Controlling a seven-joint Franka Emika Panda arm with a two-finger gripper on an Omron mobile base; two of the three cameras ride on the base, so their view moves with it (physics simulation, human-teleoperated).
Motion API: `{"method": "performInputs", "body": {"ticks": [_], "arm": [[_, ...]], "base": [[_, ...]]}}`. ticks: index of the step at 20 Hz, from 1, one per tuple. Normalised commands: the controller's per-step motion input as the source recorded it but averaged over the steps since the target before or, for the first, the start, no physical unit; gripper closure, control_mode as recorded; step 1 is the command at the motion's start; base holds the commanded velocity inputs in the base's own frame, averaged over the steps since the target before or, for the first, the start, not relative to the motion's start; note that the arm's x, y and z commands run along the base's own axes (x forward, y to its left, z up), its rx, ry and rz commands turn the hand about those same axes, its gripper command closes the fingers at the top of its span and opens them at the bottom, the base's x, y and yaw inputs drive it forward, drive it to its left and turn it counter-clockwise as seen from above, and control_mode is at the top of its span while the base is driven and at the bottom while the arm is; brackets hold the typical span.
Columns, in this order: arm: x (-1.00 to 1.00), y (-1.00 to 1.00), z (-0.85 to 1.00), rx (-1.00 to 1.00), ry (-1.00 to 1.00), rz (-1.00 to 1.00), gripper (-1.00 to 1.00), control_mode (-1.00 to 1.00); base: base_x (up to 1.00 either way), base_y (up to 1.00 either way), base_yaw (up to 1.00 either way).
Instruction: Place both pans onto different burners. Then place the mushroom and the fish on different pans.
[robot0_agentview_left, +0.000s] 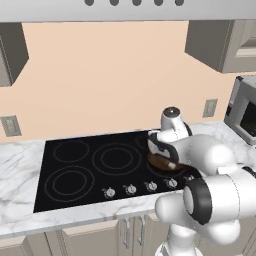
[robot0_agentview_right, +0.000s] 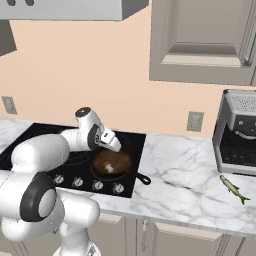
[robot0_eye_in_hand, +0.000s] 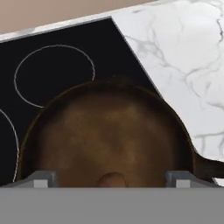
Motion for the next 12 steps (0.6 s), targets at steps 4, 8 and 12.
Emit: {"method": "performInputs", "body": {"ticks": [4,8,12], "arm": [[-0.44,0.00,0.55,0.00,0.00,-0.07,-1.00,-1.00],[-0.51,0.00,0.50,0.00,0.00,-0.02,-1.00,-1.00],[-0.54,0.00,0.56,0.00,0.00,0.00,-1.00,-1.00]], "base": [[0.00,0.00,0.00],[0.00,0.00,0.00],[0.00,0.00,0.00]]}}
